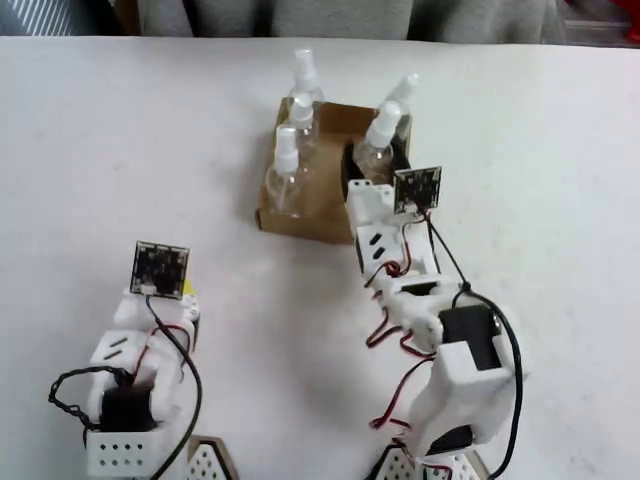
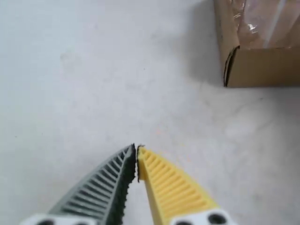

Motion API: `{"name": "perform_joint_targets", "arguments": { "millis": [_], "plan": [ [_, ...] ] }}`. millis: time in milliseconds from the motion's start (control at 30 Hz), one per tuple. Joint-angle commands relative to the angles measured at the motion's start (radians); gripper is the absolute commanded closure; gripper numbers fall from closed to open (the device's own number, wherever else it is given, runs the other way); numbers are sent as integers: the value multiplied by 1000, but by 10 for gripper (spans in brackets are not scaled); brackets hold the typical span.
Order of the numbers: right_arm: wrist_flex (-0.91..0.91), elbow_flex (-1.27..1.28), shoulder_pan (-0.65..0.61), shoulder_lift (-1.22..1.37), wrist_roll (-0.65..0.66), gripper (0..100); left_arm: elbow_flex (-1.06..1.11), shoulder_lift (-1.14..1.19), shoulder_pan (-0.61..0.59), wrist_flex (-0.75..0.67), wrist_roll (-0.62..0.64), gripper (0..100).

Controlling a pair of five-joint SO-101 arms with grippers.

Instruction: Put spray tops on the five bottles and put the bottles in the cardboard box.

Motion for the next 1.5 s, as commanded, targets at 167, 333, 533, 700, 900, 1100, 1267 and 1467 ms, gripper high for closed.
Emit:
{"name": "perform_joint_targets", "arguments": {
  "millis": [167,333,533,700,900,1100,1267,1467],
  "plan": [
    [-25,-104,19,87,0,982,-3,-13,15,3,-9,976],
    [-25,-141,41,130,0,982,-3,-13,15,3,-6,976],
    [-24,-138,42,137,0,982,-3,-13,15,3,-6,976],
    [-19,-121,35,139,0,981,-3,-13,15,3,-6,976],
    [-18,-110,31,139,0,981,-3,-13,15,3,-6,976],
    [-22,-80,31,139,2,981,-3,-13,15,3,-5,976],
    [-21,-74,35,137,2,981,-3,-13,13,3,-5,976],
    [-19,-72,36,139,2,980,-3,-13,8,3,-5,976]
  ]
}}
